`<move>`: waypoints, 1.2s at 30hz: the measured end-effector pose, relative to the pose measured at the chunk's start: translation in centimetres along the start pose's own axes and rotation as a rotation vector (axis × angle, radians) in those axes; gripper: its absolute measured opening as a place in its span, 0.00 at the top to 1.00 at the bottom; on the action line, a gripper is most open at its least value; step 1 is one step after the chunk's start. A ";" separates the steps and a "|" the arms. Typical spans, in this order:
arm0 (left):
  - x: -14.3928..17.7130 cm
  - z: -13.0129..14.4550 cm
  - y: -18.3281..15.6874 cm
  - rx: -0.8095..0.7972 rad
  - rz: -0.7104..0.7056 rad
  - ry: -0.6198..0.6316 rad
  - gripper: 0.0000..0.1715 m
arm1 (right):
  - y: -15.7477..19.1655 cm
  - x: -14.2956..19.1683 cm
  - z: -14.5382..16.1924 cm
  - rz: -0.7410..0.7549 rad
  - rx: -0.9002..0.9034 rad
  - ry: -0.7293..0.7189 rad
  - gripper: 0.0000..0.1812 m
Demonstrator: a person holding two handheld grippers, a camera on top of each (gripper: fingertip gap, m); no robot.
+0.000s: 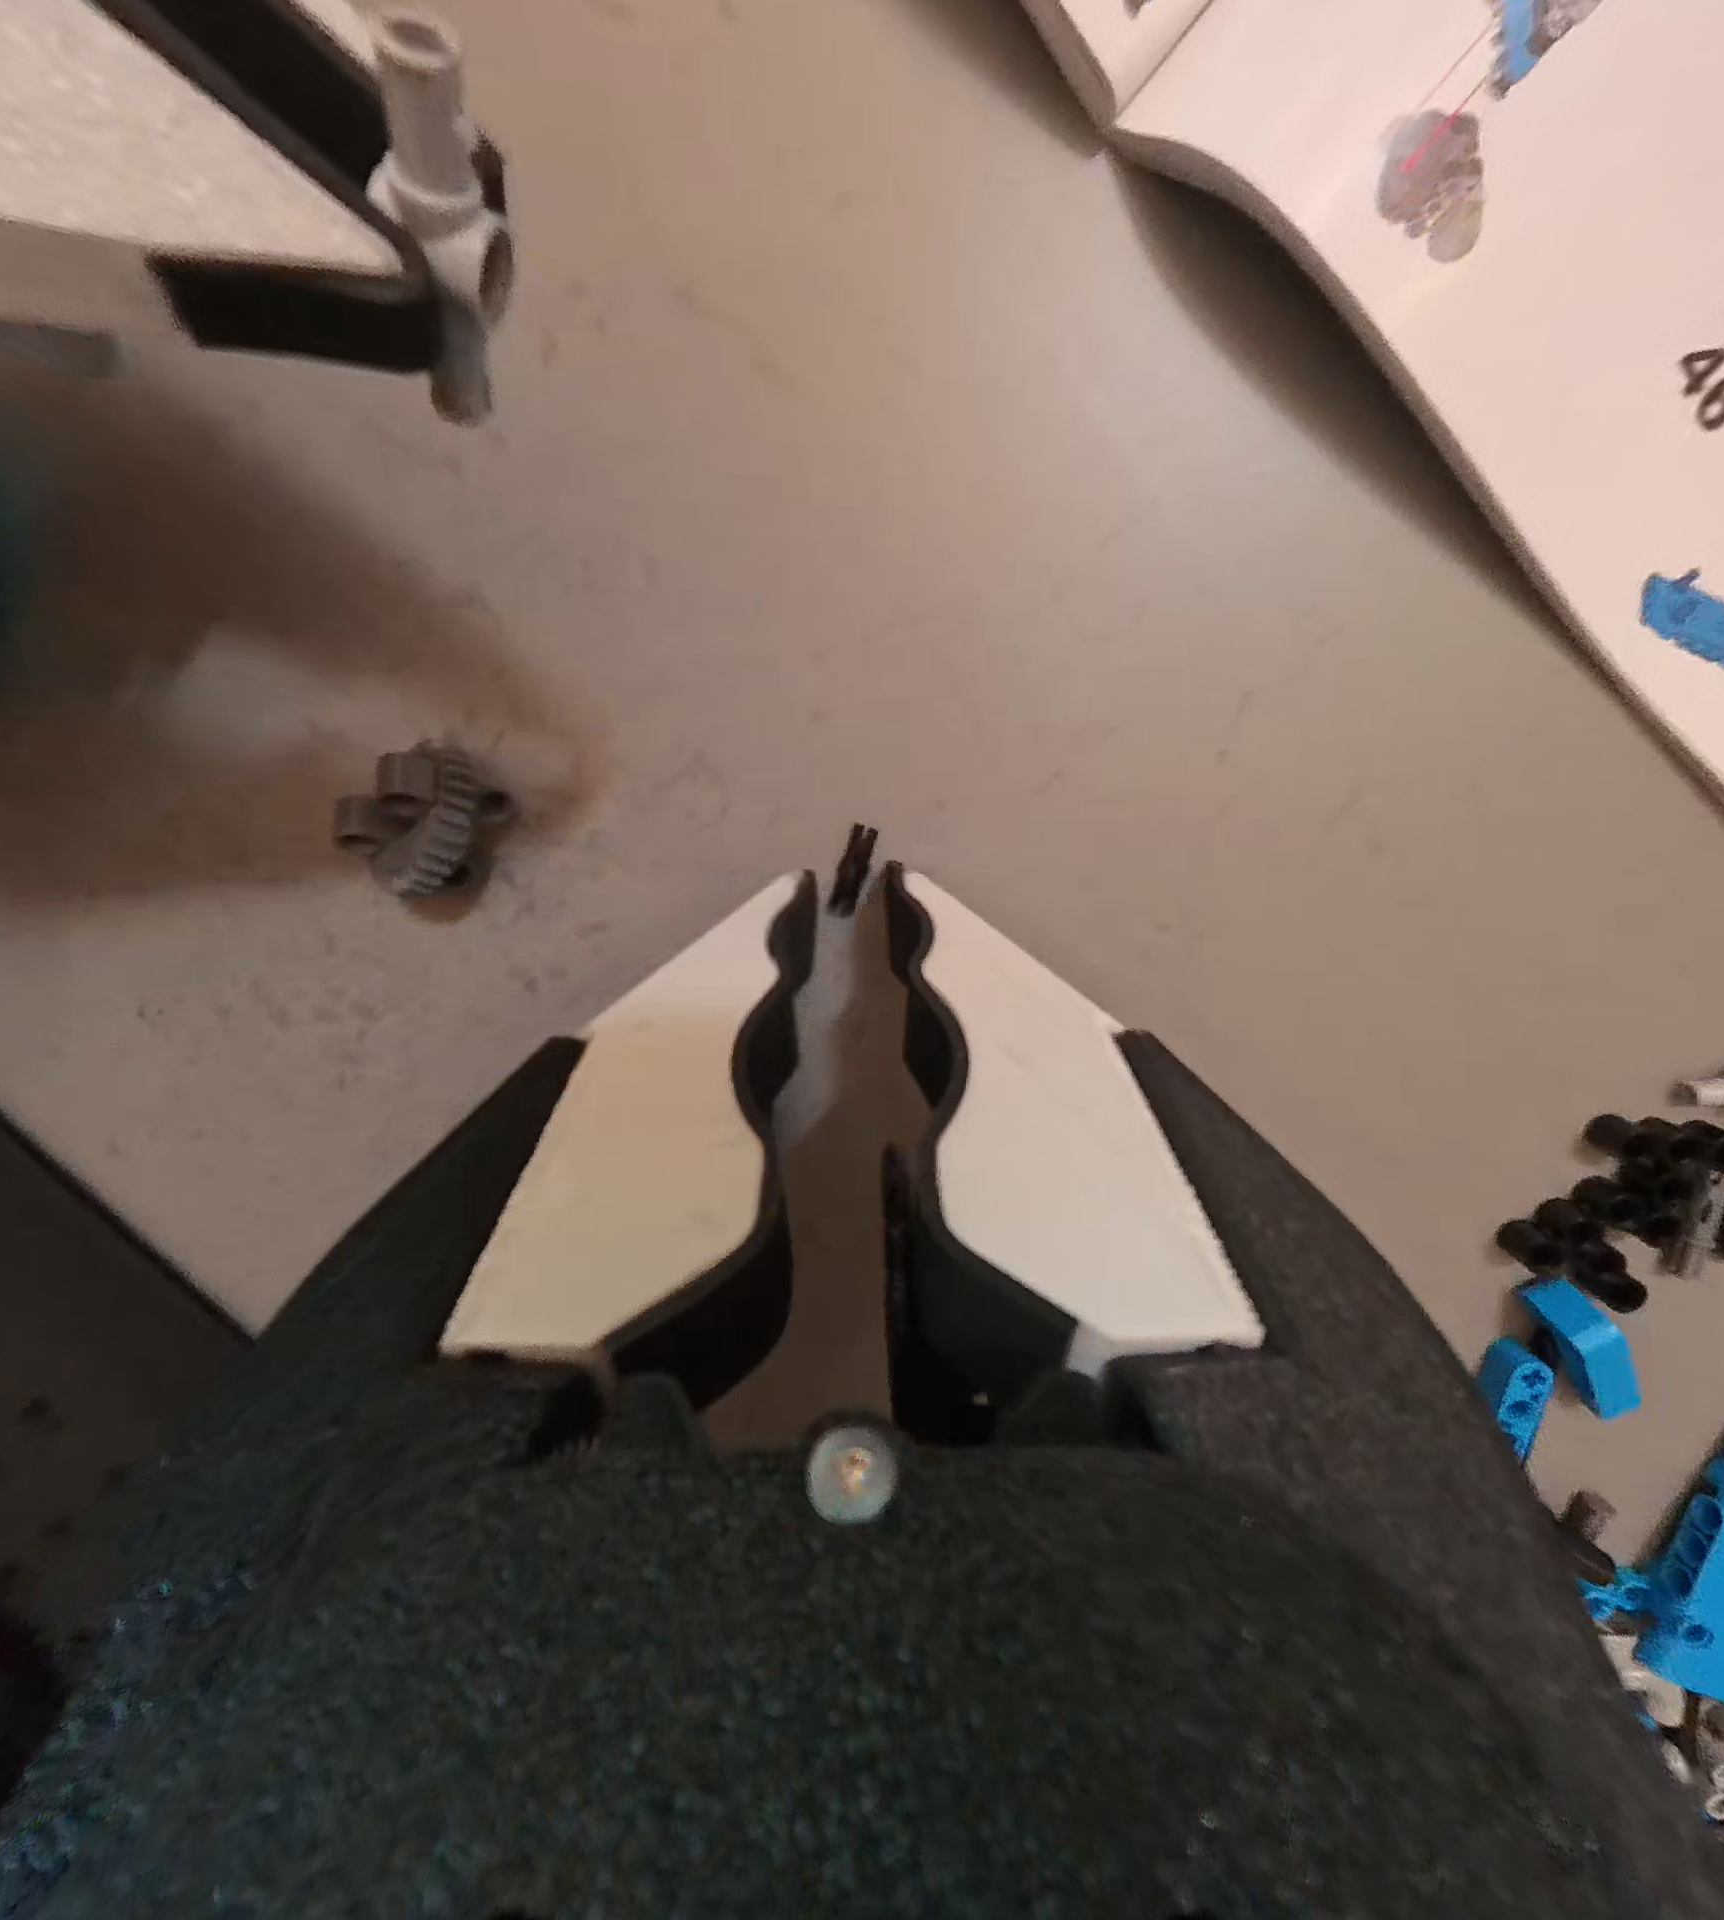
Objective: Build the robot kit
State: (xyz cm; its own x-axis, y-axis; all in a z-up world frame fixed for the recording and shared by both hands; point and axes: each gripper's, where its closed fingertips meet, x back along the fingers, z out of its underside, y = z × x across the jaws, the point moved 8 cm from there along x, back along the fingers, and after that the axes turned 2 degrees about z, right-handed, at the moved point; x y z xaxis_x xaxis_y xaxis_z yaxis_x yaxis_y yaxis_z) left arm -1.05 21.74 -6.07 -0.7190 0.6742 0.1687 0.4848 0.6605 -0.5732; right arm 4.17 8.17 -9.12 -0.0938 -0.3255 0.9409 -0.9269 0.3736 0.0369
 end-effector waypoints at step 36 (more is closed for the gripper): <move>-1.3 0.8 -1.3 -0.050 -0.024 0.028 0.96 | 0.3 2.1 -0.2 -0.750 -0.444 -0.783 0.98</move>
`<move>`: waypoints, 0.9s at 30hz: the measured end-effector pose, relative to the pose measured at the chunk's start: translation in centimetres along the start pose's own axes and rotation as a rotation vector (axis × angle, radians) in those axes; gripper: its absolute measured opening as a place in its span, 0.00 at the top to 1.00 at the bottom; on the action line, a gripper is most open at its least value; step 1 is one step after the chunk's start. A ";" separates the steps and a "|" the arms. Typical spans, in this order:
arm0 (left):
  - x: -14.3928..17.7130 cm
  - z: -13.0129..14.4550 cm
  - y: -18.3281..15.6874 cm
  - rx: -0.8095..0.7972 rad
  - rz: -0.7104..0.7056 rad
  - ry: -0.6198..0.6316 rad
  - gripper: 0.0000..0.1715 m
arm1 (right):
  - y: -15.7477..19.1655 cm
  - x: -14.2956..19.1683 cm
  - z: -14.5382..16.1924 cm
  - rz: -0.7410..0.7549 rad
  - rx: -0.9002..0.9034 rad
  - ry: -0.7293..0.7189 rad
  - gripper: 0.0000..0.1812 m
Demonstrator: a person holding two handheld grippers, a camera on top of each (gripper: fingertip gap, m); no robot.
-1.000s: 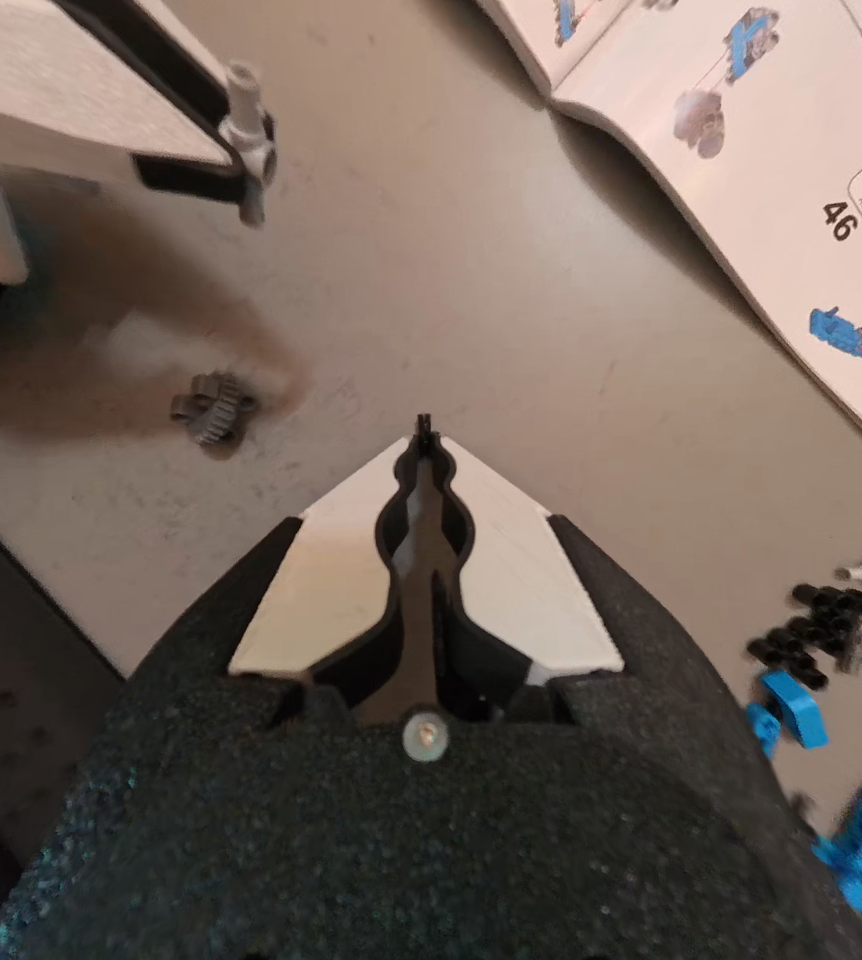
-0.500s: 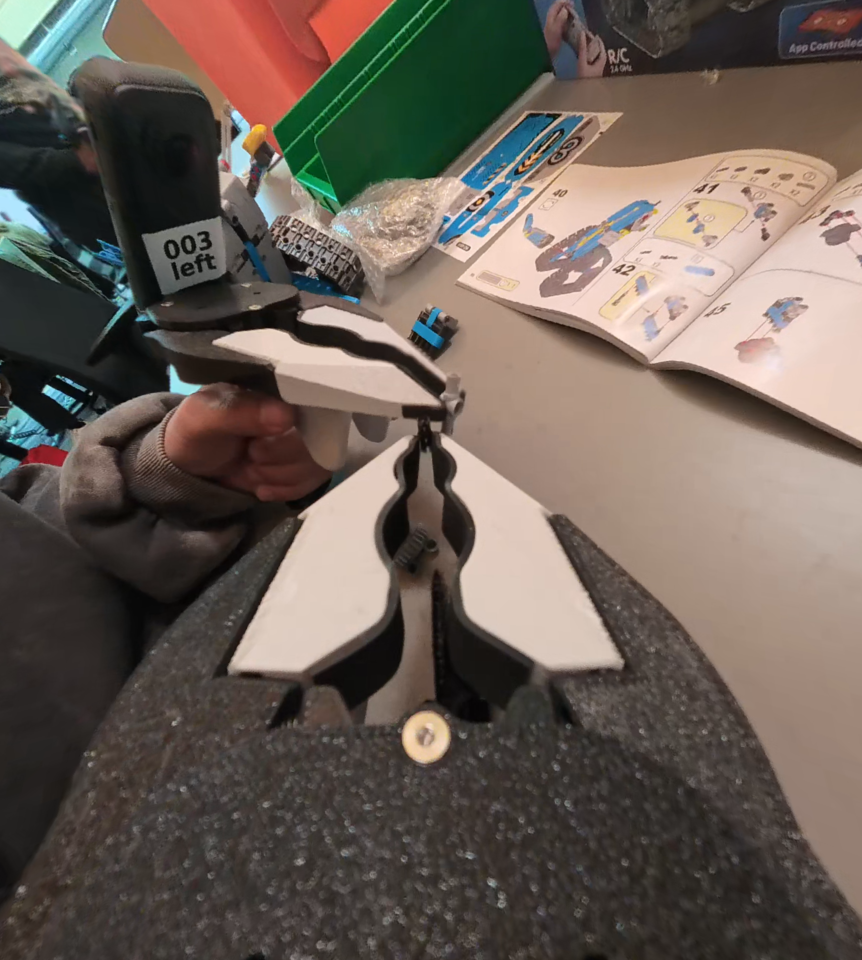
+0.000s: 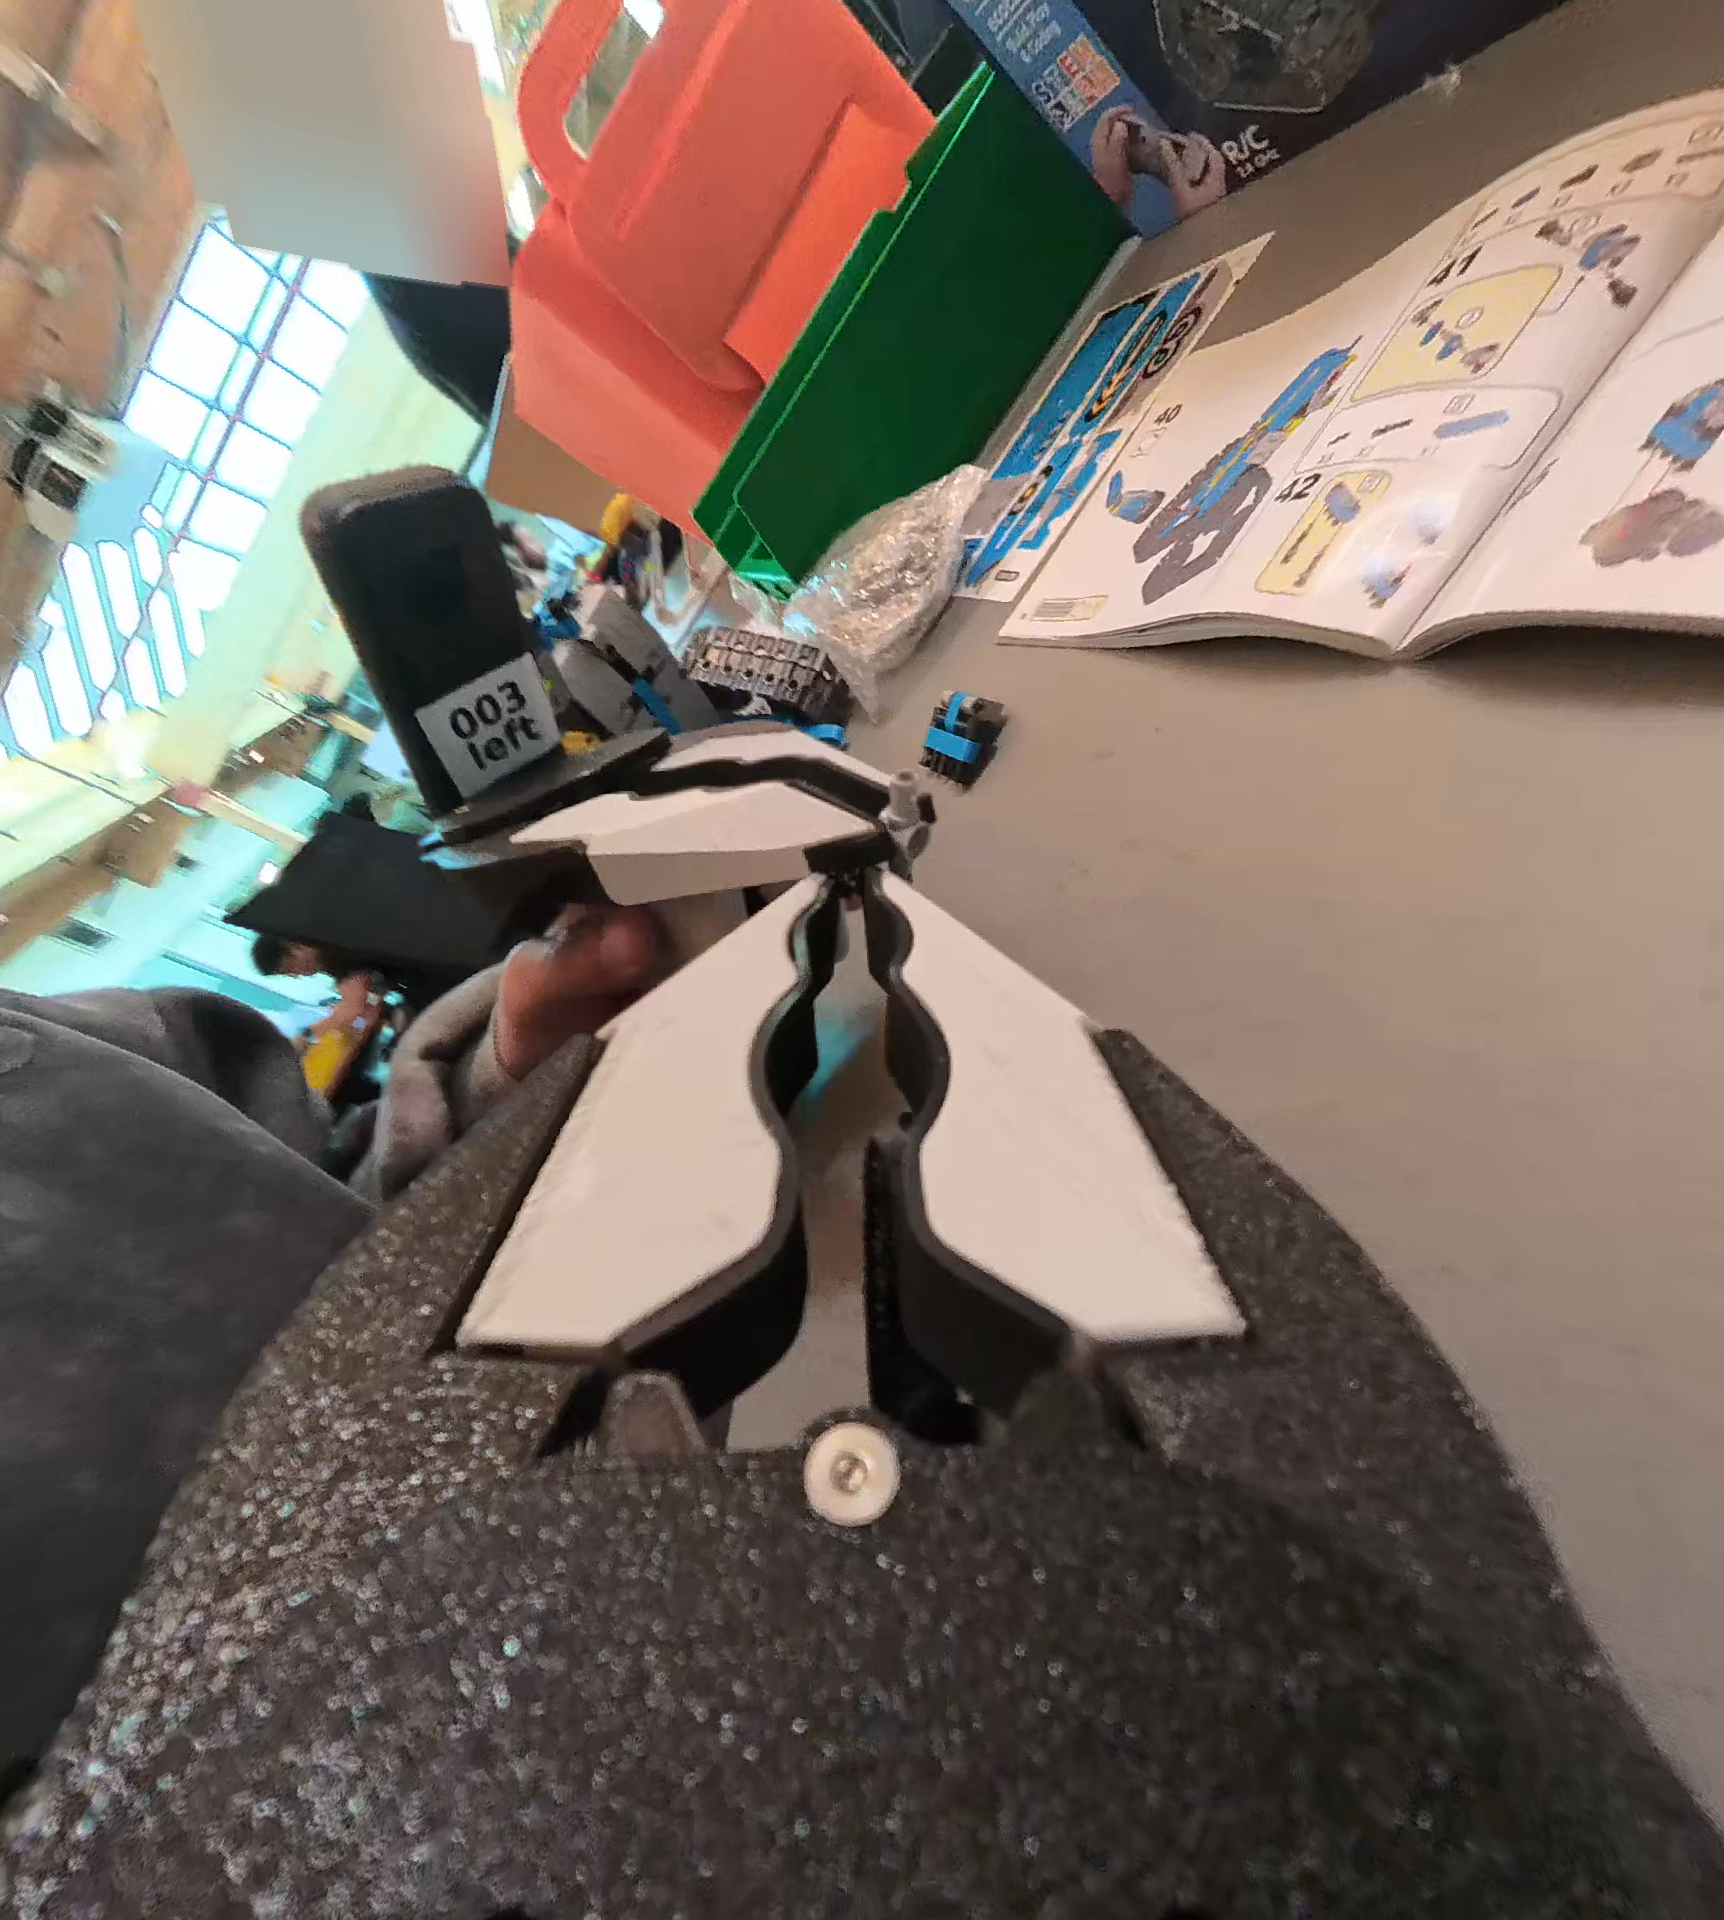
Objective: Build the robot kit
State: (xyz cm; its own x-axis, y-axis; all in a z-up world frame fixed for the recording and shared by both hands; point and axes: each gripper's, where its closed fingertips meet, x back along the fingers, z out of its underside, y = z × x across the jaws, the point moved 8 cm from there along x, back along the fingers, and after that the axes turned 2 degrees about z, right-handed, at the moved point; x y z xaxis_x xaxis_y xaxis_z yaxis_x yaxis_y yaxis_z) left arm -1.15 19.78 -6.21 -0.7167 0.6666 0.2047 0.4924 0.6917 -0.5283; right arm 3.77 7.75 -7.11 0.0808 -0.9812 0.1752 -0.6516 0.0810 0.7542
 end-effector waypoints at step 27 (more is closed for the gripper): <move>2.2 -1.8 -0.5 0.566 0.727 -0.249 0.97 | 7.0 1.7 -4.3 0.007 0.672 0.112 0.98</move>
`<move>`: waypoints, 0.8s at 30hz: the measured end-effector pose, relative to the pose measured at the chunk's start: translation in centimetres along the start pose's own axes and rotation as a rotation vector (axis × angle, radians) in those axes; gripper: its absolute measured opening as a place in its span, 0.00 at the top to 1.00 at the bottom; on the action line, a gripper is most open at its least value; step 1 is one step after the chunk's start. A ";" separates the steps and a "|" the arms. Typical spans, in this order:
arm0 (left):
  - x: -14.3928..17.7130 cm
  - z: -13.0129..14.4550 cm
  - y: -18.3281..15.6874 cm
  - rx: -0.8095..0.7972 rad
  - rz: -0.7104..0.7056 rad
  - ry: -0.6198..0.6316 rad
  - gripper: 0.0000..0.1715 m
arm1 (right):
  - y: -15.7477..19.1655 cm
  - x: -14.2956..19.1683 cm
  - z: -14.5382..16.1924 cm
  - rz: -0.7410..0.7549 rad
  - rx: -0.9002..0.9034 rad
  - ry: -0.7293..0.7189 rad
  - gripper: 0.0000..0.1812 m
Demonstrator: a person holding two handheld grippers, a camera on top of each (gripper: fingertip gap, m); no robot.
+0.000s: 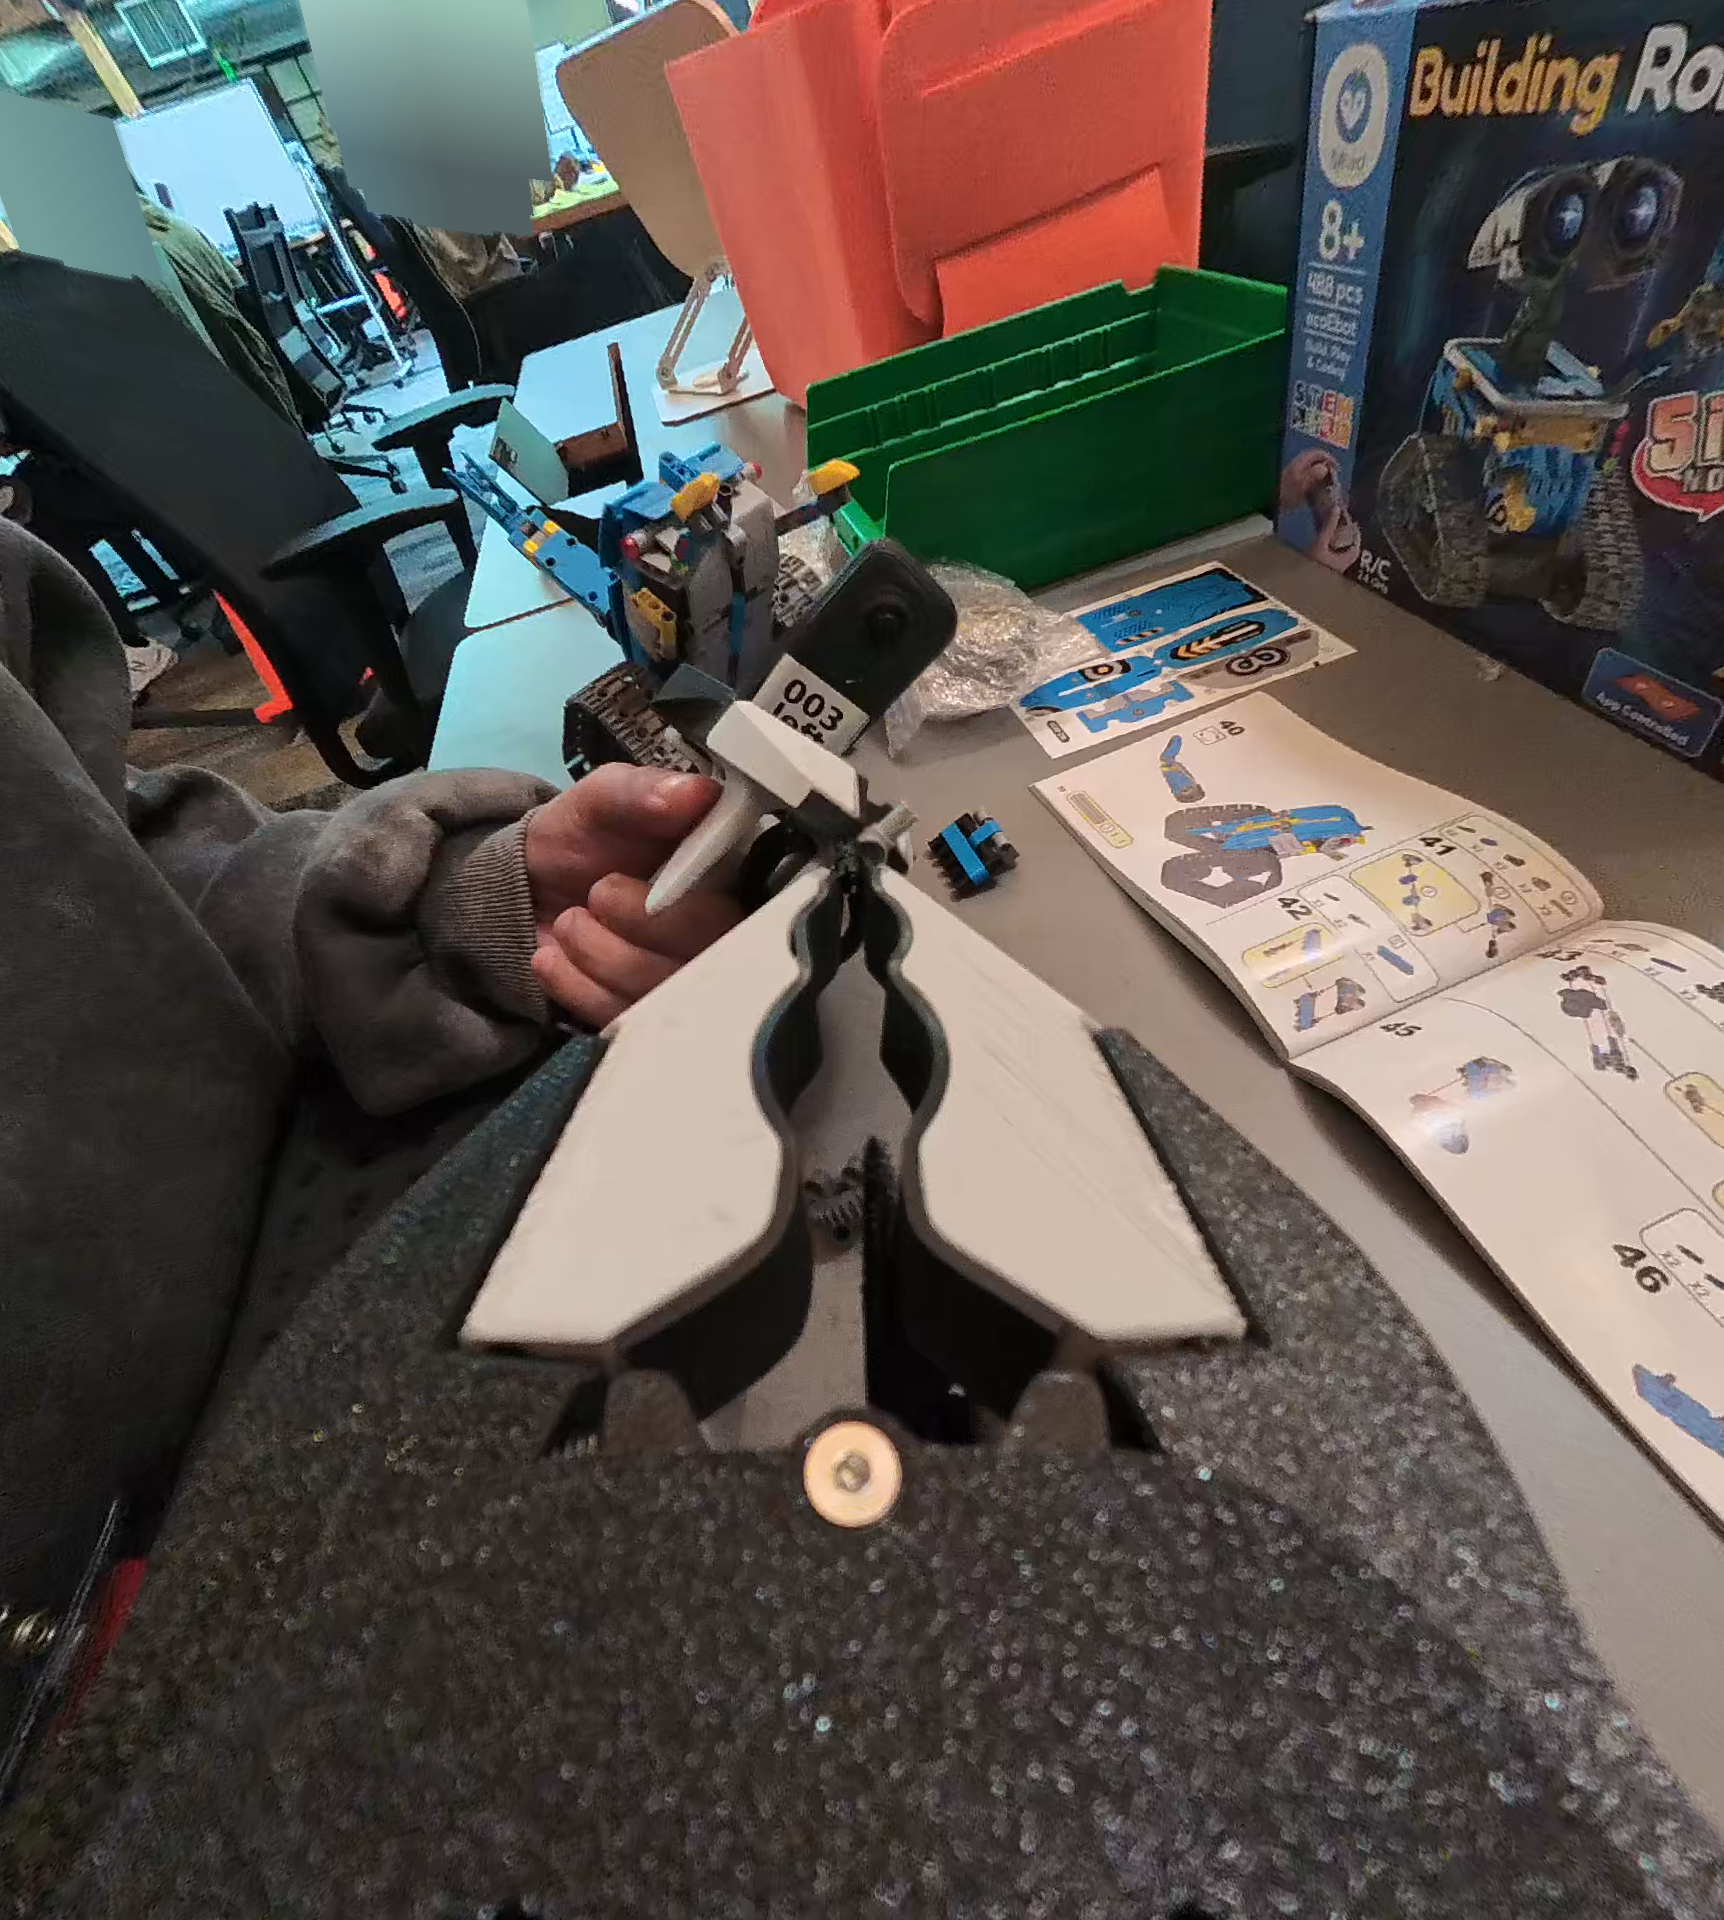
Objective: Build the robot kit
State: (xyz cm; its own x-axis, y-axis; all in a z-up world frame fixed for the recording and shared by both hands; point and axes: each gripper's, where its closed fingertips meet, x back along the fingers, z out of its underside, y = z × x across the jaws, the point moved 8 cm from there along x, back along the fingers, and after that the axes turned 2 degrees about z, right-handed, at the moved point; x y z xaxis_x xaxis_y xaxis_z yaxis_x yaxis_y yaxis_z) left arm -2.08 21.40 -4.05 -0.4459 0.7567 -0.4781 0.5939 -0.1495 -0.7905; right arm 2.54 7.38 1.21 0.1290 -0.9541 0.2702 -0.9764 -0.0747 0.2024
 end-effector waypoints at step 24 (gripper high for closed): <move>0.2 0.0 0.6 0.046 -0.009 -0.006 0.97 | -0.4 -0.1 0.4 0.042 0.046 0.056 0.98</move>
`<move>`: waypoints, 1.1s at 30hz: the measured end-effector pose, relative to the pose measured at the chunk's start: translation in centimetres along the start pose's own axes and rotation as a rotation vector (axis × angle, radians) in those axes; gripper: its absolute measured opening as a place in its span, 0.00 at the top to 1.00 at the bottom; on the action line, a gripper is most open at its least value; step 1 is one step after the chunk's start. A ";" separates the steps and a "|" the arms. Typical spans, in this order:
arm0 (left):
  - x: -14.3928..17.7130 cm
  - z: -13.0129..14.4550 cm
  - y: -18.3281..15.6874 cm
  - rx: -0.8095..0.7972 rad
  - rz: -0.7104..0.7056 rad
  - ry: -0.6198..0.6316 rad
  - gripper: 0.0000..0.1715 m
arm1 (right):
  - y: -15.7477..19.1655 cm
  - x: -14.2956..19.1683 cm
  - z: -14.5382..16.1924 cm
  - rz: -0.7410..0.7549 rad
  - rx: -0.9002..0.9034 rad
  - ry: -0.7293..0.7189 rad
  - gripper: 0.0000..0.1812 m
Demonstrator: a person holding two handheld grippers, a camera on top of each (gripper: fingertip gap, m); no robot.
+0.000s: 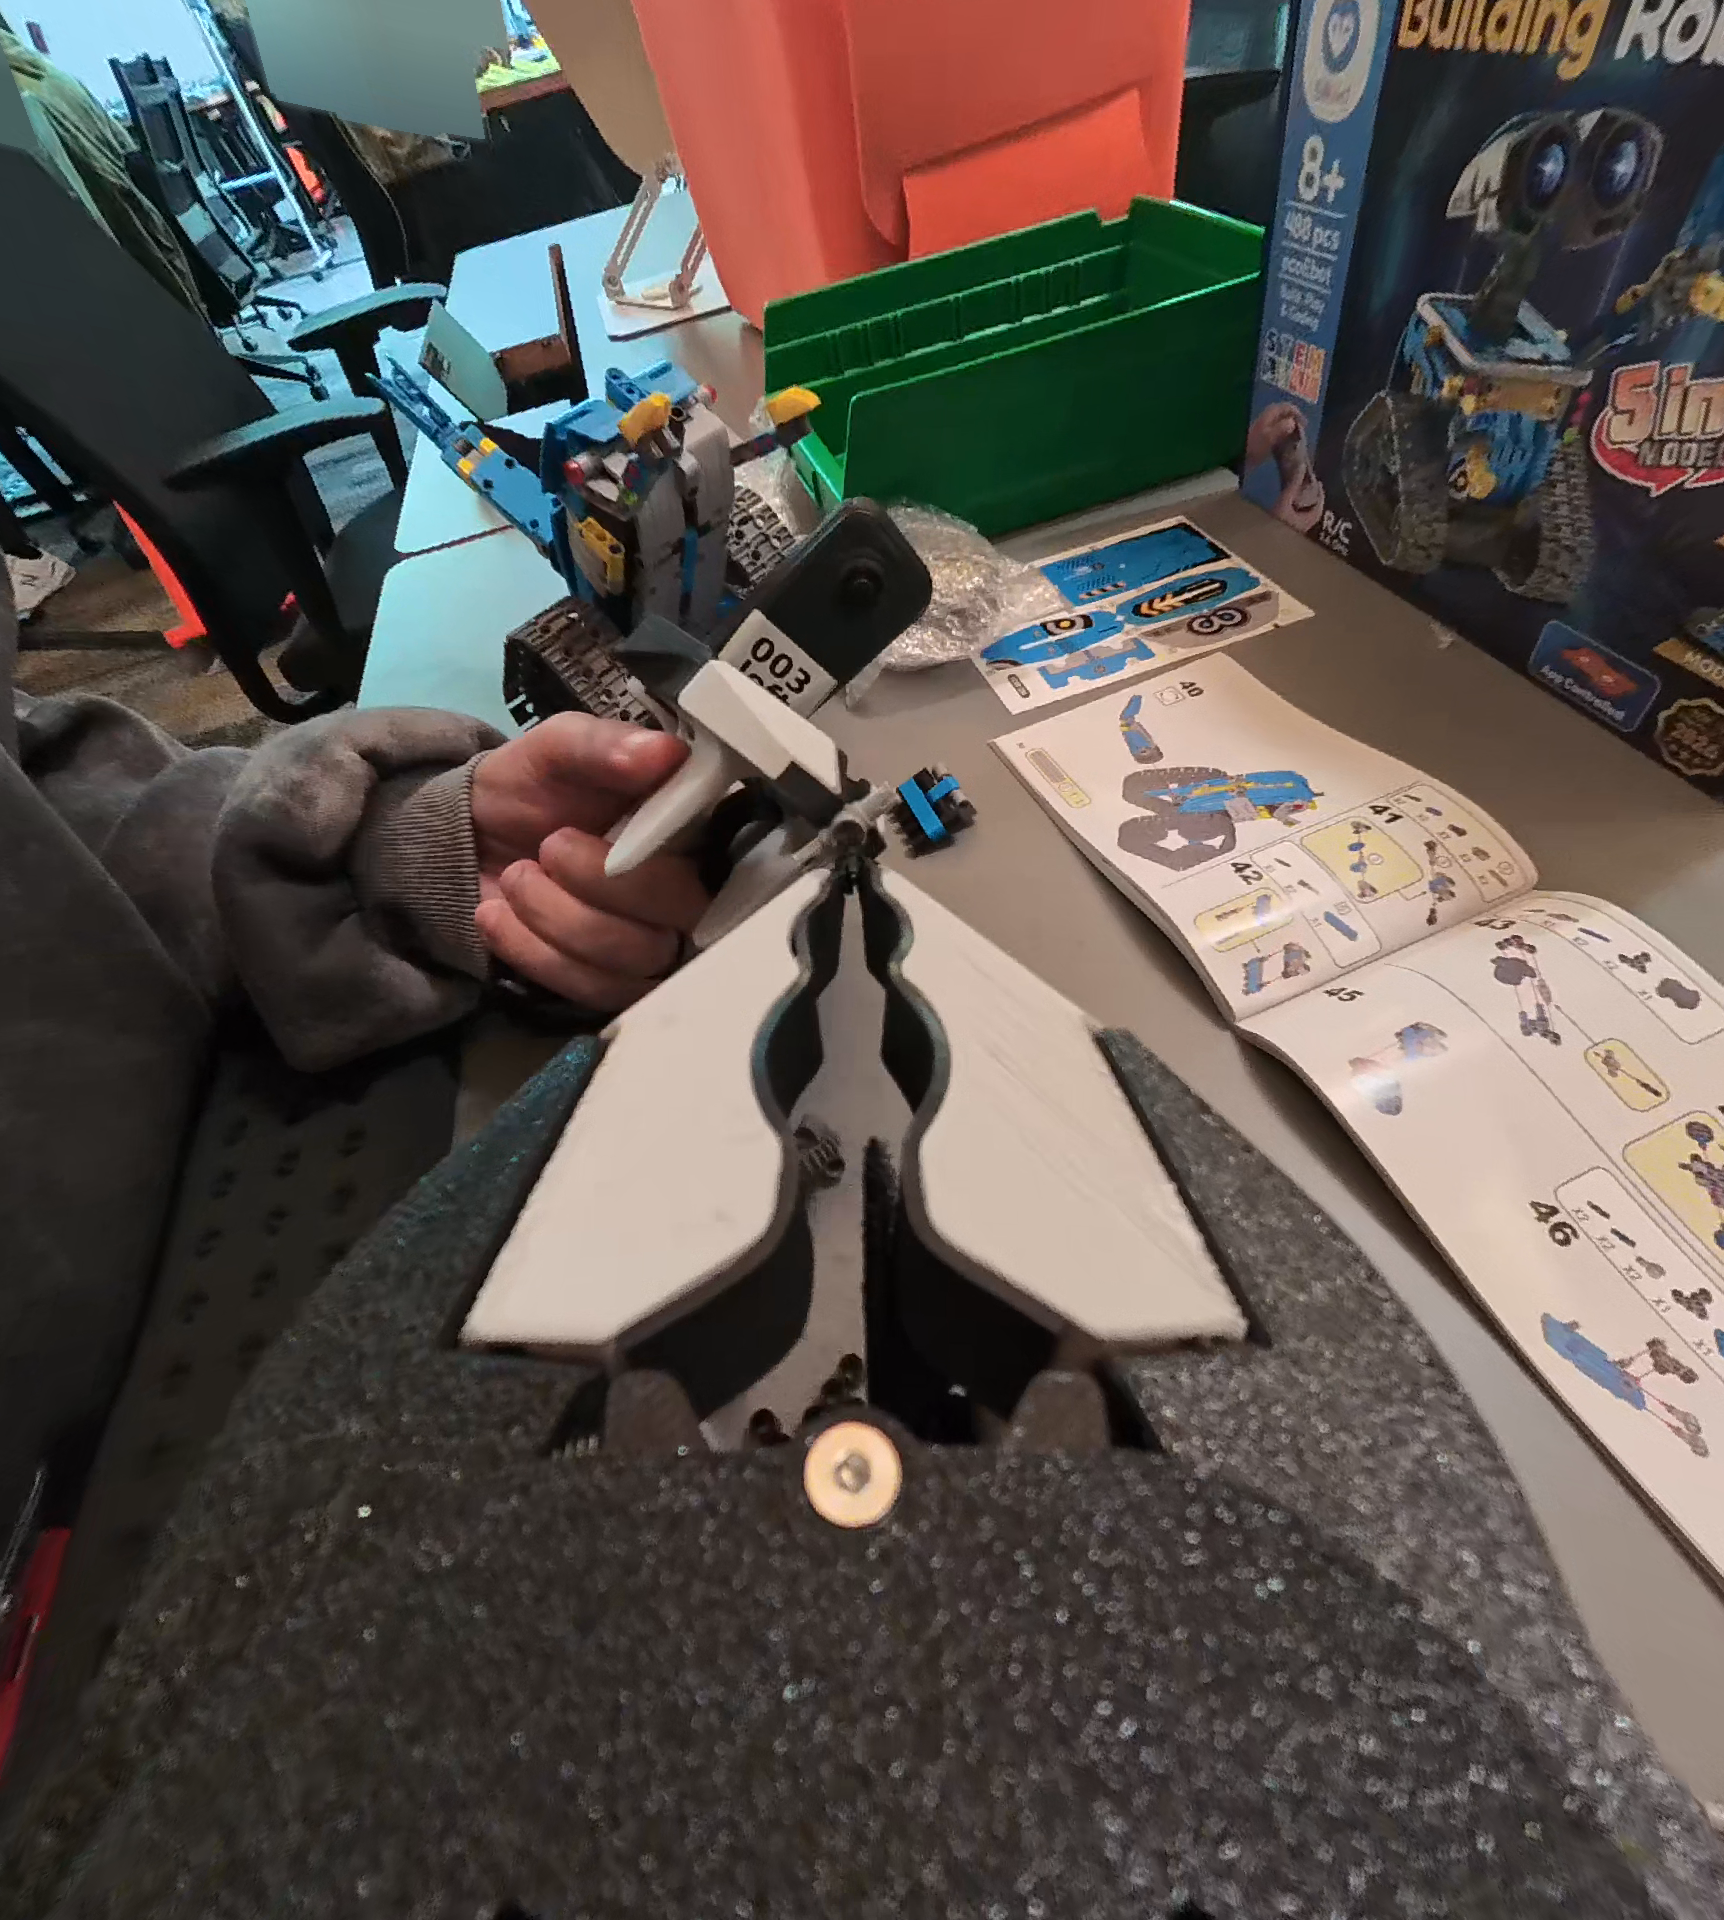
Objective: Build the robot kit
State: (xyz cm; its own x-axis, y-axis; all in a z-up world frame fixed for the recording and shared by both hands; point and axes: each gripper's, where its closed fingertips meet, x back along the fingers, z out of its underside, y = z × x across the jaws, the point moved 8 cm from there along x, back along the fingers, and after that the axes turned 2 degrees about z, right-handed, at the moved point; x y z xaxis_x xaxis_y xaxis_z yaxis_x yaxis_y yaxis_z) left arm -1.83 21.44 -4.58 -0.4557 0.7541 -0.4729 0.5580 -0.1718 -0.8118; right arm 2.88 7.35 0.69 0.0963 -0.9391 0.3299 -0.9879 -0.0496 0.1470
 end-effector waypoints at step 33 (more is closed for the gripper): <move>-1.0 2.3 0.5 -0.048 -0.096 0.278 0.97 | -0.7 0.6 1.3 -0.352 -0.003 0.264 0.98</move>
State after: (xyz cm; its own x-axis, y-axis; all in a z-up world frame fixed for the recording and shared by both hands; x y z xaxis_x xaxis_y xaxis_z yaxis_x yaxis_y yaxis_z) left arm -2.68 19.07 -5.31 -0.3042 0.9113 -0.2773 0.5570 -0.0660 -0.8279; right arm 3.51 6.40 -0.43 0.4551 -0.7458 0.4864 -0.8890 -0.3496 0.2957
